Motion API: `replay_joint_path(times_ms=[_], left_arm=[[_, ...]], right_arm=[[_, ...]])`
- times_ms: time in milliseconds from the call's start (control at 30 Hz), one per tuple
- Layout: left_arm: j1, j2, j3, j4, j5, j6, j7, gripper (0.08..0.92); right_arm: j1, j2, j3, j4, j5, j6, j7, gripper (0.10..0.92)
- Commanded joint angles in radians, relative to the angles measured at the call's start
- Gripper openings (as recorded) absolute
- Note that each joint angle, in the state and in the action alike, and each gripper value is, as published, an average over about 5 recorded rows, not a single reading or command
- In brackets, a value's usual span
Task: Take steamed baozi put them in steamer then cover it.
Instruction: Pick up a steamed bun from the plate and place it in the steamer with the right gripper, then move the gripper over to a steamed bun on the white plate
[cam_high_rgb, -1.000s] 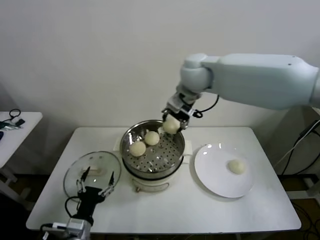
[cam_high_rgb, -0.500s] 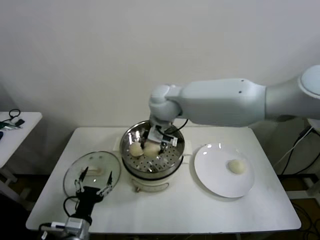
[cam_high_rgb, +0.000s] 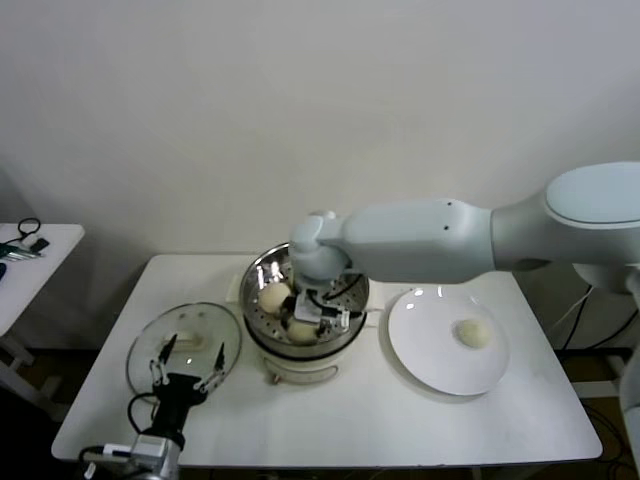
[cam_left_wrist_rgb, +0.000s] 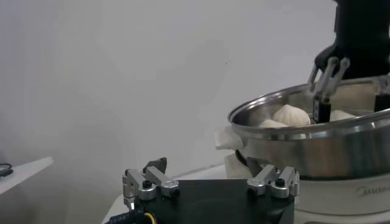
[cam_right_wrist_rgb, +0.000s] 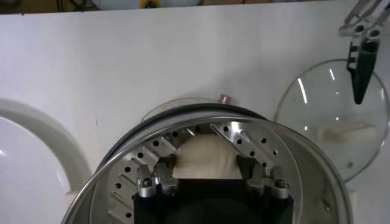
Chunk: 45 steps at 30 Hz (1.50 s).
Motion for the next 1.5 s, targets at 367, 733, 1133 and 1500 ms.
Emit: replay_joint_path(times_ms=[367,733,1133,1500], left_arm=[[0.000,-0.001,0.004,-0.011,0.005,-0.002,0.002,0.823],[-0.010,0.012,0.007,-0.012,-0.002,-0.004,0.009,0.823],[-0.012,0.003,0.014,-0.005,0.007,-0.004,0.020,0.823],[0.004,-0.006,0.008,0.000,0.020,-0.007,0.019,0.823]], right_arm=[[0.234,-0.156,-0.014,-0.028,0.339,0.007,-0.174,0.822],[0.297,-0.609,-0.278,-0.115,0.563,-0.219,-0.193,0.823],[-0.209,-0.794,0.094,-0.263,0.260,-0.350,-0.103,0.823],[-0.465,-0.680,0.358,-0.448,0.179,-0.335,-0.092,0.823]])
